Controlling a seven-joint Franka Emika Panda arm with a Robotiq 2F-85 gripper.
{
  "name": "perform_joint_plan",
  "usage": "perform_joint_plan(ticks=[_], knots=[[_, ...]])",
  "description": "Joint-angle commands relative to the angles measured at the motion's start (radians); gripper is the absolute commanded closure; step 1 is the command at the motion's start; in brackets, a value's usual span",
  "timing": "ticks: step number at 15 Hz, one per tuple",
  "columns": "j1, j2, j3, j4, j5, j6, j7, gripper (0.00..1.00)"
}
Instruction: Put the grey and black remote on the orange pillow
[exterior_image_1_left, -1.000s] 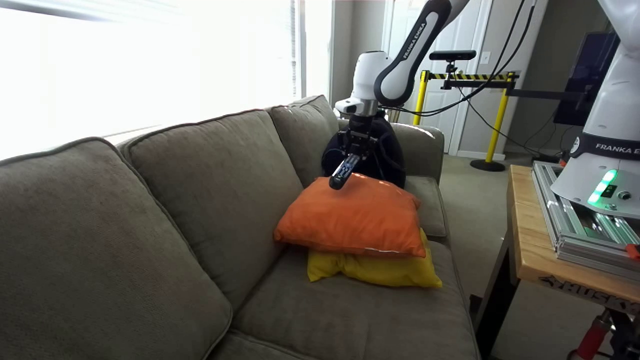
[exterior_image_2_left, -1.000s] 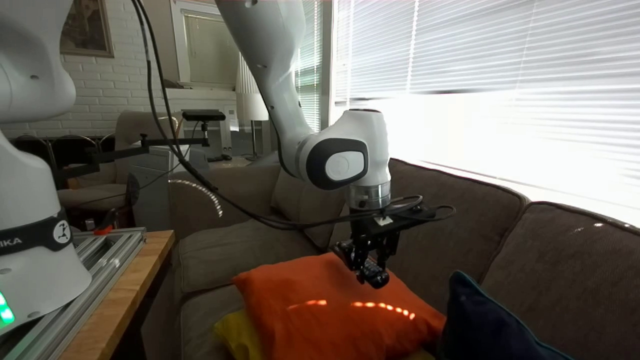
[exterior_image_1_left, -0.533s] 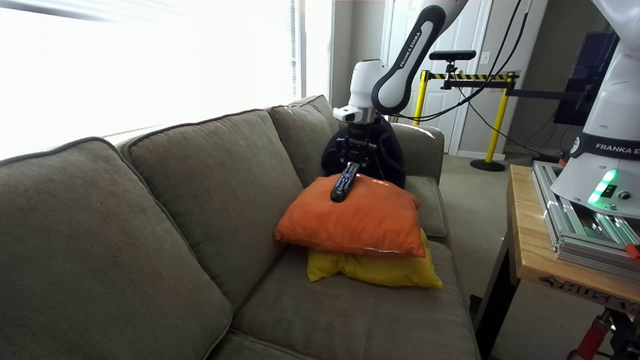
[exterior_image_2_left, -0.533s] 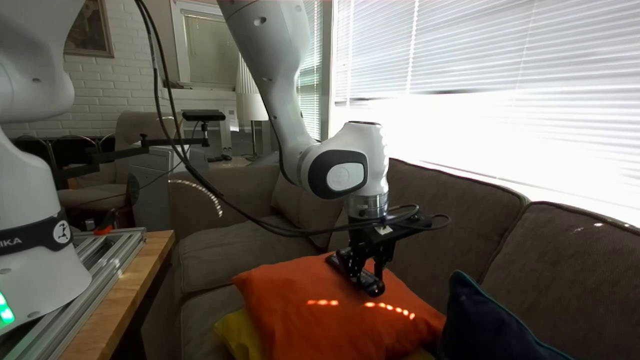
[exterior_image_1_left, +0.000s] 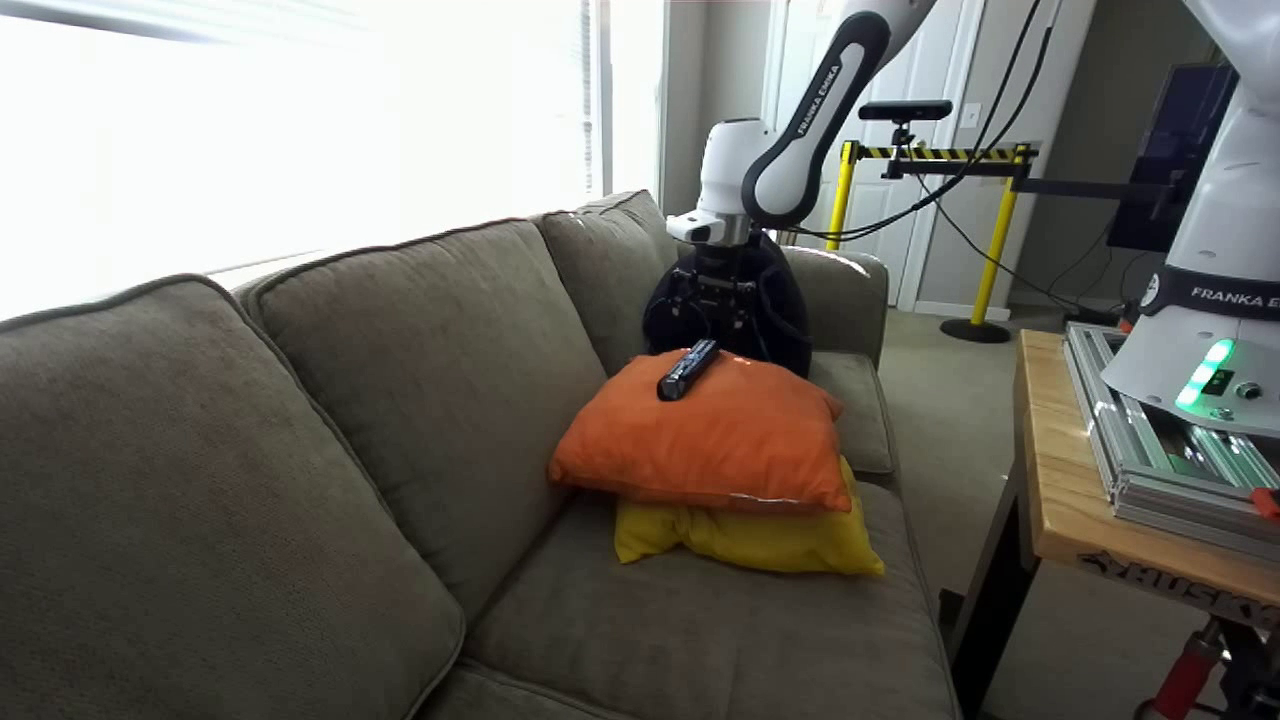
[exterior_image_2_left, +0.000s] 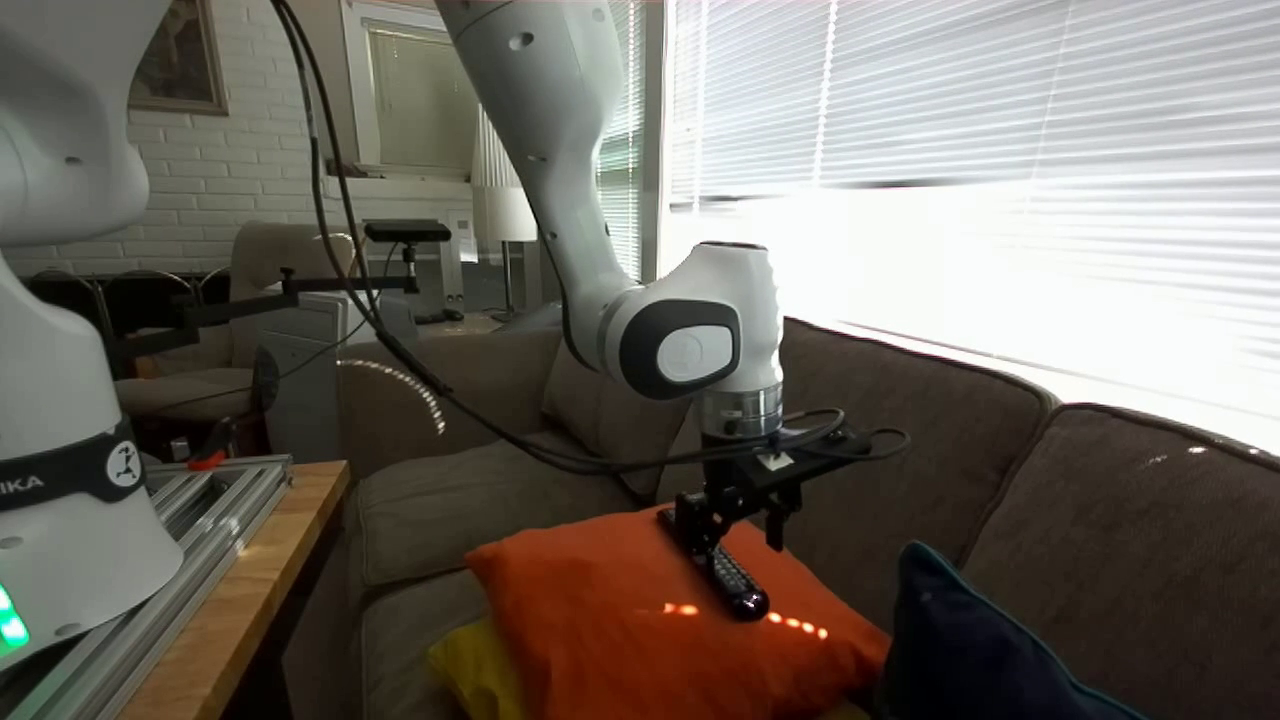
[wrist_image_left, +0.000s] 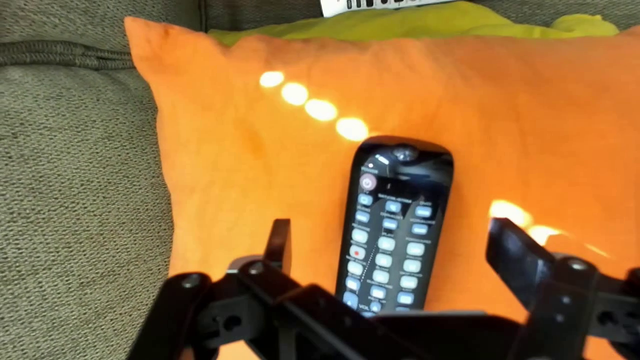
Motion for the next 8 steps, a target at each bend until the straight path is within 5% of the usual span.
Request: perform_joint_plan(ticks=[1, 8], knots=[[-0.044, -0.054, 0.039, -0.032, 0.135, -0.049, 0.045, 0.00], [-0.128, -0.117, 0.031, -0.072, 0.354, -0.081, 0.120, 0.00]])
